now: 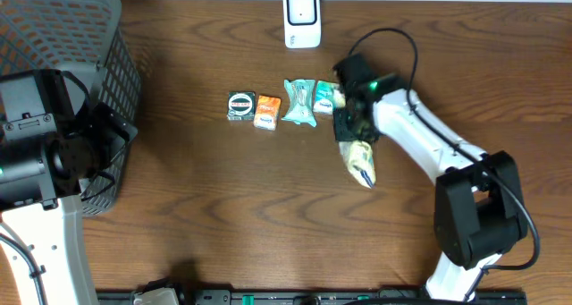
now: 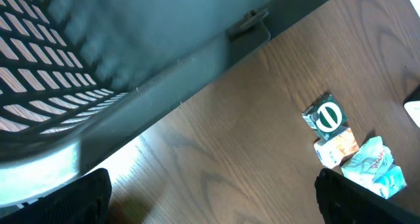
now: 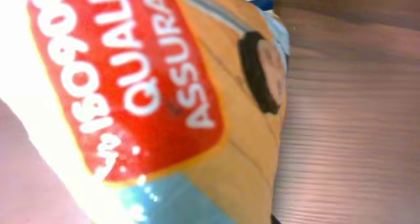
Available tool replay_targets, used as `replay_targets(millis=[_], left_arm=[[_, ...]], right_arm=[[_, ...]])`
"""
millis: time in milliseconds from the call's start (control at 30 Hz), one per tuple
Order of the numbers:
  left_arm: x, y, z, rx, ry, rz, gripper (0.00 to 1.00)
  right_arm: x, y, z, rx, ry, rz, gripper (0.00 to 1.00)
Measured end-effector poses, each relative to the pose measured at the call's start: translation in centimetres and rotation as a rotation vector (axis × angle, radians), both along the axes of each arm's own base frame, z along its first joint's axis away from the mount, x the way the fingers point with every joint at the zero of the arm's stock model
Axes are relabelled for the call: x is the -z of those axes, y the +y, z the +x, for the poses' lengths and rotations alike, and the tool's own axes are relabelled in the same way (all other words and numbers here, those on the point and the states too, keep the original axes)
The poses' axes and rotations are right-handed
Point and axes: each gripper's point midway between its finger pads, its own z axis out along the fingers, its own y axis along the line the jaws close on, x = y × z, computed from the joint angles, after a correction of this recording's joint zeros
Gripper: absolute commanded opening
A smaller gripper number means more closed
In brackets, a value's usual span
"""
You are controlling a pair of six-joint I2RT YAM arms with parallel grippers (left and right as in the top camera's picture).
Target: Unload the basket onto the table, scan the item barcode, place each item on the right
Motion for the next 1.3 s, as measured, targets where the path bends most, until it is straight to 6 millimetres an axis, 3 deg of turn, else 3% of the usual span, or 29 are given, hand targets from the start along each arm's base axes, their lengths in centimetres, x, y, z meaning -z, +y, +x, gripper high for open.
replay_targets(millis=[100, 233, 400, 600, 667, 700, 767, 933, 1000, 1067, 1300], left_arm=[[0.0, 0.0, 0.0, 0.0, 0.0, 0.0, 0.98], [0.0, 0.0, 0.0, 0.0, 0.0, 0.0, 0.98], [0.0, 0.0, 0.0, 0.0, 0.0, 0.0, 0.98], [0.0, 0.0, 0.0, 0.0, 0.0, 0.0, 0.97], [0.0, 0.0, 0.0, 0.0, 0.0, 0.0, 0.97], [0.0, 0.0, 0.0, 0.0, 0.0, 0.0, 0.98], [0.0, 0.0, 0.0, 0.0, 0.0, 0.0, 0.97], [0.0, 0.0, 0.0, 0.0, 0.0, 0.0, 0.97], [0.0, 0.0, 0.0, 0.0, 0.0, 0.0, 0.98], [0.0, 0.0, 0.0, 0.0, 0.0, 0.0, 0.98], [0.0, 0.0, 0.0, 0.0, 0.0, 0.0, 0.98]], right_arm=[[-2.0, 2.5, 0.1, -0.094, 0.05, 0.246, 0.01], [-3.8, 3.7, -0.4, -0.159, 0.094, 0.479, 0.01], [-4.7, 2.5, 0.0, -0.183, 0.084, 0.647, 0.01], [-0.8, -2.0, -1.4, -0.039, 0.139, 0.687, 0.01], [-0.1, -3.9, -1.0, 0.019, 0.121, 0.689, 0.25], [0.2, -4.8, -0.7, 0.048, 0.11, 0.68, 0.41], [1.0, -7.1, -0.1, 0.11, 0.093, 0.627, 0.52], [1.6, -10.9, -0.9, 0.231, 0.149, 0.519, 0.61], [0.9, -11.6, -0.8, 0.248, 0.158, 0.497, 0.69], [-0.4, -12.2, 0.3, 0.242, 0.13, 0.476, 0.87], [-0.3, -13.6, 1.9, 0.18, 0.042, 0.386, 0.99]])
